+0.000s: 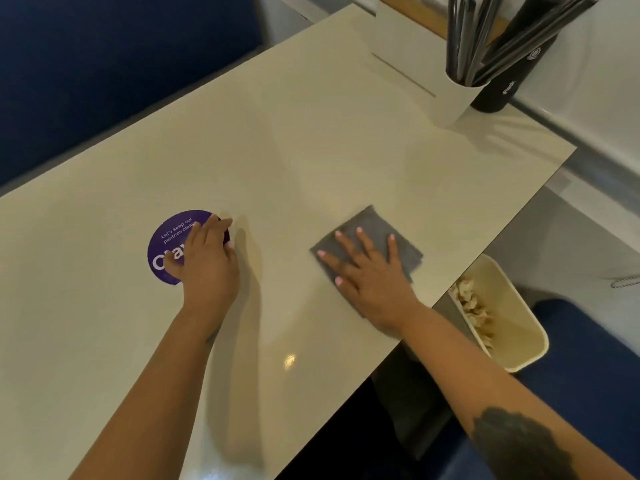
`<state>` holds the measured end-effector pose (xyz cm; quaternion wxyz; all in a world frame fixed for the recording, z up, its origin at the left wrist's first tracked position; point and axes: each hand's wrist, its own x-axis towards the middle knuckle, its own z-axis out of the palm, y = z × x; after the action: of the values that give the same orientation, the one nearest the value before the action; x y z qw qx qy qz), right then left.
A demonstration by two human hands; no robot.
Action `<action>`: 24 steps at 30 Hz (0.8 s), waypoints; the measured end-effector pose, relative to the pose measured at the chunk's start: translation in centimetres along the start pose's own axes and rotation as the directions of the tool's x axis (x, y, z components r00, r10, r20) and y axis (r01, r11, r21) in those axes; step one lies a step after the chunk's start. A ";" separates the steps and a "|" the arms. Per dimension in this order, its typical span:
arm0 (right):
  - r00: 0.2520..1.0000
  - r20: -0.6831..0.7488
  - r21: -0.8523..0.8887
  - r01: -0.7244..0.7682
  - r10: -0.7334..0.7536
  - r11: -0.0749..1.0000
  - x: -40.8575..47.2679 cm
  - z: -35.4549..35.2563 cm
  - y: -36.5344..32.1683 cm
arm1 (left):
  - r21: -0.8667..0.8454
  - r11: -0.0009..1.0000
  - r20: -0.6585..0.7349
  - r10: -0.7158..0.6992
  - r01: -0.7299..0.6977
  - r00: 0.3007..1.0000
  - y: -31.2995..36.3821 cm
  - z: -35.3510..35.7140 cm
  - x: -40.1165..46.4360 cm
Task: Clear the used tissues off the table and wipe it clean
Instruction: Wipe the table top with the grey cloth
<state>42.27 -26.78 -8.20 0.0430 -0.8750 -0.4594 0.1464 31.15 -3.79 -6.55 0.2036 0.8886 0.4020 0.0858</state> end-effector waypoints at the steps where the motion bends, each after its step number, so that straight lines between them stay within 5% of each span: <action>1: 0.999 0.007 0.007 0.047 -0.047 0.999 -1.3 0.4 0.1 | -0.003 1.000 -0.002 0.005 -0.005 1.000 -0.3 -0.1 -0.2; 3: 0.998 0.017 0.052 0.055 -0.056 0.997 -3.5 0.7 1.6 | 0.002 1.000 -0.002 0.012 -0.012 1.000 -0.7 -0.3 -0.5; 9: 0.968 0.009 0.017 -0.250 0.250 0.968 -0.6 -0.2 2.8 | 0.010 1.000 -0.016 0.021 -0.021 1.000 -1.4 -0.8 -1.5; 17: 0.997 0.037 0.059 0.065 -0.067 0.996 -3.7 1.3 -3.4 | -0.004 0.998 0.019 0.063 -0.063 0.998 -1.0 -0.7 -1.9; 24: 0.982 0.013 0.047 -0.189 0.189 0.981 -3.1 1.0 -1.4 | -0.003 0.997 -0.009 0.083 -0.083 0.997 -2.1 -1.5 -3.0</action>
<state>39.21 -28.58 -8.14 0.0479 -0.9128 -0.3707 0.1646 27.24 -4.36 -6.07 0.1994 0.9037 0.3657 0.0988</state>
